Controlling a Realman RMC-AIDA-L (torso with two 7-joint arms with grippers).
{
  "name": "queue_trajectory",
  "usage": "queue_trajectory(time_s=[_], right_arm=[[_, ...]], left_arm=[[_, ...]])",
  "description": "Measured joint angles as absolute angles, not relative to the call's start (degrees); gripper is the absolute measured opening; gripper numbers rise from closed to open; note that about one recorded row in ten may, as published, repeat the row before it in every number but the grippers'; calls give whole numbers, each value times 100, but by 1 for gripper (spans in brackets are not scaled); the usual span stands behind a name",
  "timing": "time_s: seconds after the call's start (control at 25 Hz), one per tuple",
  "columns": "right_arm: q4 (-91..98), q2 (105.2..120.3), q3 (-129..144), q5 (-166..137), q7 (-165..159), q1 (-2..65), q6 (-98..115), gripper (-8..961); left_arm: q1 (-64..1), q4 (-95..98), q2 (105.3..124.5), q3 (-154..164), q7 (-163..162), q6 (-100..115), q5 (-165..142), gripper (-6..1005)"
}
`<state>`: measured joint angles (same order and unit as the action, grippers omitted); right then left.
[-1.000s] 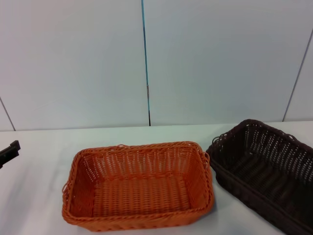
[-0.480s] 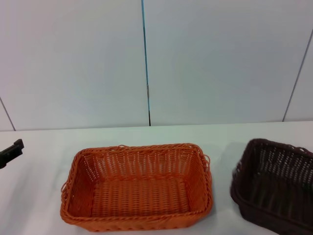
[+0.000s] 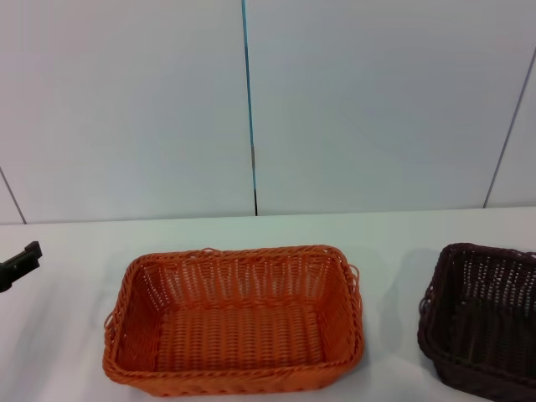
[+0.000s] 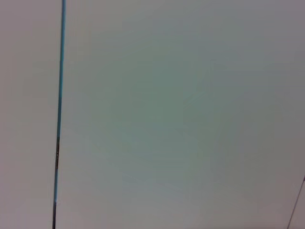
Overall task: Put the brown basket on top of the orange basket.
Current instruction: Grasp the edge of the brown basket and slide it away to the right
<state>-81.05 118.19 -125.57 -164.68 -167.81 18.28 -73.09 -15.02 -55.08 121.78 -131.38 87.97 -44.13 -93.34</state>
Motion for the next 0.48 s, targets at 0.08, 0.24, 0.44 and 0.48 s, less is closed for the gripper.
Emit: queue_trajectory(time_s=[0.08,0.24,0.44,0.48], right_arm=[[-8107,11807,-12603,-16472,-16712,1901,-7429,156],[-8120,11792,-12777,-16565,-16540,2135,-7753,156],[-8344,11726,-12874,-16781,-16492,2260,-8080,155],[-8413,11704,-12909,-16782,-16484,2271,-8165,155]], left_arm=[[-1502,-5492,12179,-13145,8797,-4413,-9334,906],[-1501,-5461,12196,-13150,8797,-4413,-9334,906],[-1475,-5433,12241,-13159,8804,-4412,-9334,906],[-1469,-5427,12247,-13159,8806,-4412,-9334,906]])
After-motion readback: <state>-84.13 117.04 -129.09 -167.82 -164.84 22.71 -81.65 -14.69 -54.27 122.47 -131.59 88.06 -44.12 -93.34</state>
